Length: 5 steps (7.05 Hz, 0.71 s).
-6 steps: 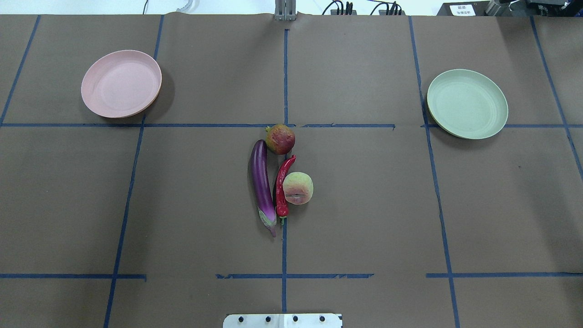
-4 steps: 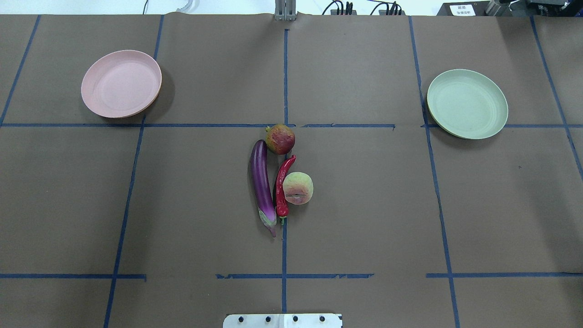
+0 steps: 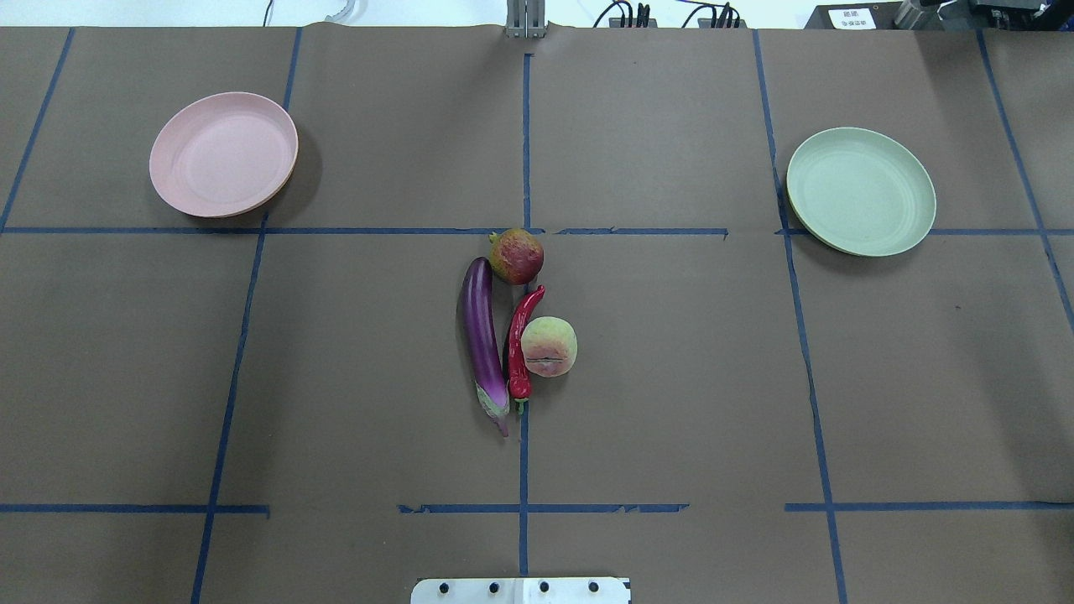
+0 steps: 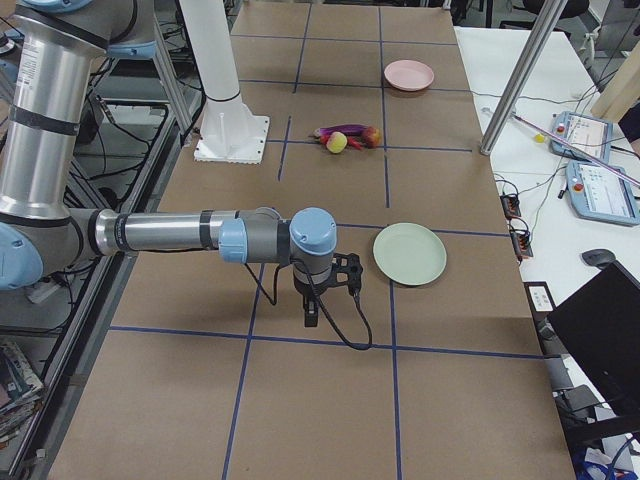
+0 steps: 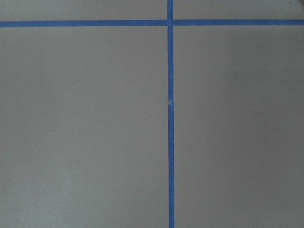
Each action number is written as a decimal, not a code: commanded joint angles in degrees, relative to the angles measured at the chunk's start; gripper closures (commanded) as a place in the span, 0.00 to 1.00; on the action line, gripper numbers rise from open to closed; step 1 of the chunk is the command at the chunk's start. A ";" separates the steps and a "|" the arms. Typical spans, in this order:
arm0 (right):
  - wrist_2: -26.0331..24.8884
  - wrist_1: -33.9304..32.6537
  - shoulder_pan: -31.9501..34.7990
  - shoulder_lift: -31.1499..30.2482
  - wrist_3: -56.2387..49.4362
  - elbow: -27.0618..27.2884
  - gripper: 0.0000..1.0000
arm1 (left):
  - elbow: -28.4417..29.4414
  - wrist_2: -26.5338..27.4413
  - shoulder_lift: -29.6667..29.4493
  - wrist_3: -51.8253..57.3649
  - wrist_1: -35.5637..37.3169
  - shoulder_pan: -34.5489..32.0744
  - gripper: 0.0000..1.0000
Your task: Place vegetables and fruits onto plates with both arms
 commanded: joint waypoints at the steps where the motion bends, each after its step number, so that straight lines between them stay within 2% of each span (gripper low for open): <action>1: 0.03 0.15 0.00 -0.01 0.21 0.18 0.00 | -0.09 0.00 0.00 0.00 0.00 -0.03 0.00; 3: 0.03 4.27 0.00 -0.70 0.39 0.09 0.00 | -0.09 0.00 0.09 0.00 0.17 -0.03 0.00; 5: 0.29 4.55 0.00 -0.71 0.39 0.09 0.00 | -0.35 0.00 0.09 0.00 0.35 -0.03 0.00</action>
